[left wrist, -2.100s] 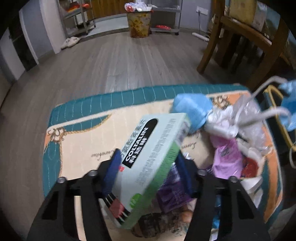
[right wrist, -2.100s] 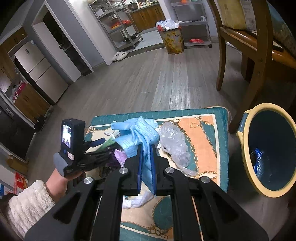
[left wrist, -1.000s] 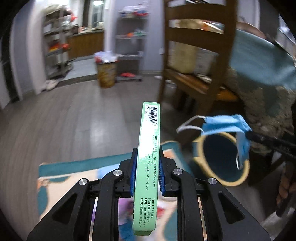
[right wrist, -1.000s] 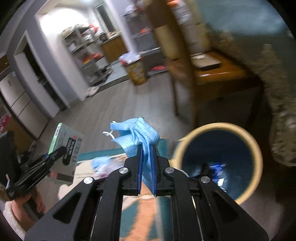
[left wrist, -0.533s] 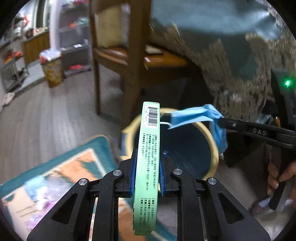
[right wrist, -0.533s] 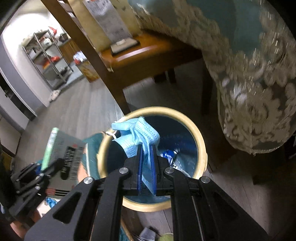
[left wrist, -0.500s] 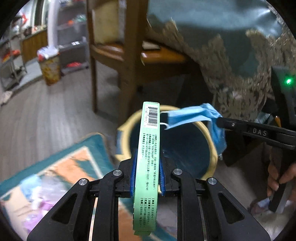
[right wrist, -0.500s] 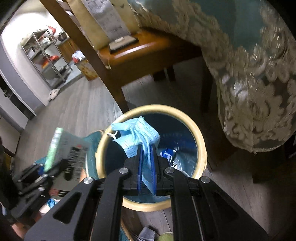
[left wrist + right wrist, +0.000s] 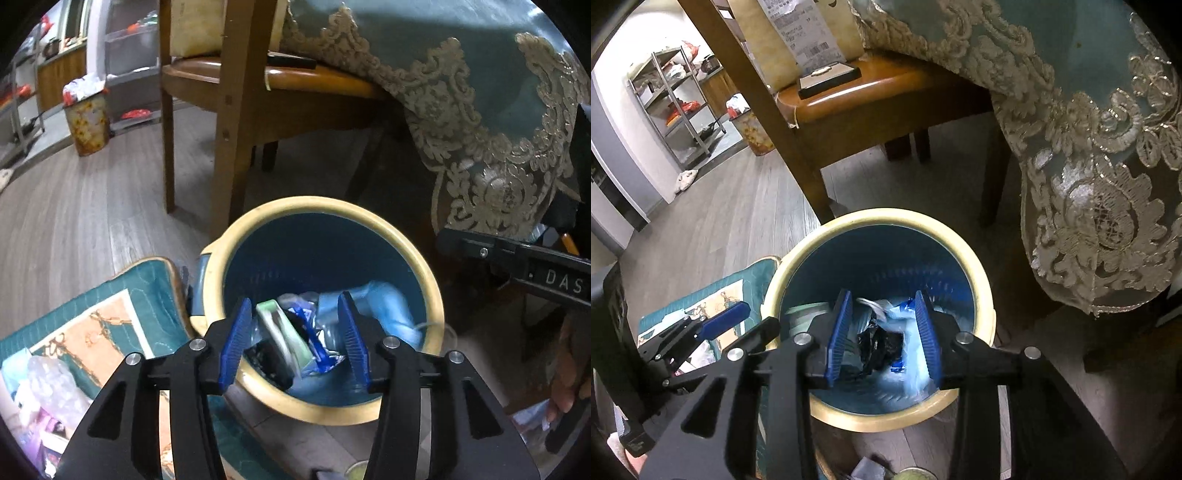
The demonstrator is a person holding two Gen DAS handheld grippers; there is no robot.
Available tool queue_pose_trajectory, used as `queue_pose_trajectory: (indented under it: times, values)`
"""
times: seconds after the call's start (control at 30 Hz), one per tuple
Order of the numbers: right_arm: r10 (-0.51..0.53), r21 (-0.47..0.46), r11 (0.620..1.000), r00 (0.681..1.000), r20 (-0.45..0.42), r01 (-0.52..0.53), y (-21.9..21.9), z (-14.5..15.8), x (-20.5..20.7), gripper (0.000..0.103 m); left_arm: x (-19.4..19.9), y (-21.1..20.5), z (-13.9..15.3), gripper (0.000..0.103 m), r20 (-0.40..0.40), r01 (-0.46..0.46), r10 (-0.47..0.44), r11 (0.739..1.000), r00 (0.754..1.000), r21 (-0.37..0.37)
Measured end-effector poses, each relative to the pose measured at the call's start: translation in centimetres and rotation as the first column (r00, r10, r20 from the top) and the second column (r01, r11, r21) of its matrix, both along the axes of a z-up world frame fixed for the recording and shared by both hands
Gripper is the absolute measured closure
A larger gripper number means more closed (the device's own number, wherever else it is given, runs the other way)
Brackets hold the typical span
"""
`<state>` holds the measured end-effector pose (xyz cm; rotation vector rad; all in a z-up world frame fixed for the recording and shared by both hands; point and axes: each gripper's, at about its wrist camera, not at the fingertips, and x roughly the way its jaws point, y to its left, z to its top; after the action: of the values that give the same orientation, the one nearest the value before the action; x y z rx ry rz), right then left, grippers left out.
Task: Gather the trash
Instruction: 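Carry the mask and green box to the bin and release both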
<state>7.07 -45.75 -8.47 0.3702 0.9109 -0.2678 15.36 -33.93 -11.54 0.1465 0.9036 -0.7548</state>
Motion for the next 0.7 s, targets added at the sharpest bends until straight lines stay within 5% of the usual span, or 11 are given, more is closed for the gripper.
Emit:
queue_pose_trajectory:
  times: [0.17,0.27,0.37,0.43,0.7]
  values:
    - [-0.006,0.004,1.0,1.0,0.007,0.006,0.3,0.3,0.1,0.06,0.4,1.2,0.6,0.041,0.004,-0.032,0.032,0.999,0.999,-0.01]
    - [0.004,-0.002,1.0,1.0,0.018,-0.004,0.9,0.9,0.1,0.044,0.4,2.2,1.3,0.024,0.018,-0.062,0.062,0.998,0.998,-0.009]
    - [0.008,-0.018,1.0,0.999,0.045,-0.007,1.6,2.0,0.1,0.017,0.0,3.7,2.4,0.01,0.054,-0.099,0.099,0.995,0.994,0.001]
    - [0.012,-0.013,1.0,0.997,0.081,-0.011,2.2,3.0,-0.1,0.006,-0.4,4.8,3.3,0.01,0.081,-0.116,0.115,0.993,0.99,0.006]
    - [0.053,-0.026,0.998,0.986,0.157,-0.049,5.2,6.0,-0.2,0.006,-2.1,11.9,7.8,0.009,0.12,-0.189,0.189,0.982,0.975,-0.006]
